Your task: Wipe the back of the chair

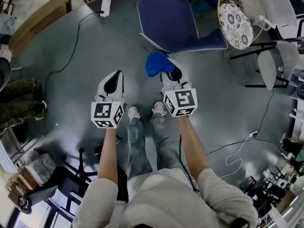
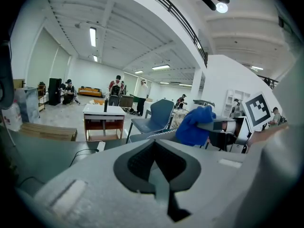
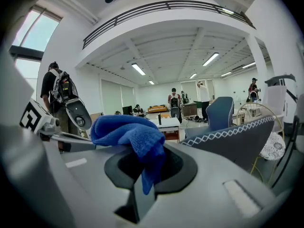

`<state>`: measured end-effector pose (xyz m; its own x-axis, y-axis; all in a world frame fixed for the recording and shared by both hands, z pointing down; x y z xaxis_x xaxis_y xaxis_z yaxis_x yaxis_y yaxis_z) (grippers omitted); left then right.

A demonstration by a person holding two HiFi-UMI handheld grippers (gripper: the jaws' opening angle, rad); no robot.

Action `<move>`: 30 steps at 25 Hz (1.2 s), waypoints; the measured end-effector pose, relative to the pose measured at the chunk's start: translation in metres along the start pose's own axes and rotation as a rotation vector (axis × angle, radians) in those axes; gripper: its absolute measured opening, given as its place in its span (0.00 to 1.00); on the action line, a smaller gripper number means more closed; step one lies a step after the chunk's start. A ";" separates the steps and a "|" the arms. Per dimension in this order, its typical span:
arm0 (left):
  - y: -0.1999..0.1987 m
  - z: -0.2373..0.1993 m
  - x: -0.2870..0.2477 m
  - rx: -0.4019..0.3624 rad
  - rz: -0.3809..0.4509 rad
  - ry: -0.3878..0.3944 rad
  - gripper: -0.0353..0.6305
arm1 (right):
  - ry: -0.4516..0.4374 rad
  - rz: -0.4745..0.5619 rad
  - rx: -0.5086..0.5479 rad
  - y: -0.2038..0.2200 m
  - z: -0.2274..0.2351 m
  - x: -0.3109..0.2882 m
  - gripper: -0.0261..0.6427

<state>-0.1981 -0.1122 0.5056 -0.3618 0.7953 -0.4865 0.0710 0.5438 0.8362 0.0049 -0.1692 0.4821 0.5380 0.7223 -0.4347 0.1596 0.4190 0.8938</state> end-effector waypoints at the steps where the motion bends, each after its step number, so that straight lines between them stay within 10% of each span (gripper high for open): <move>1: 0.003 0.000 -0.003 0.001 -0.003 0.002 0.05 | 0.005 -0.001 -0.009 0.003 0.003 -0.004 0.11; 30: 0.082 -0.020 -0.047 0.019 -0.025 0.002 0.05 | 0.021 -0.034 -0.210 0.108 0.033 -0.094 0.11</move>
<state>-0.1944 -0.1099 0.6024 -0.3651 0.7811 -0.5066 0.0798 0.5684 0.8189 -0.0008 -0.2102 0.6230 0.5173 0.7160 -0.4688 0.0000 0.5478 0.8366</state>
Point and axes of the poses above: the fingertips, and each gripper's own axes: x backward along the fingers, z to its right, y out of its underside, the point moved 6 cm from there along x, backward along the fingers, and after that the axes turned 8 degrees about -z, right-handed, at the moved point
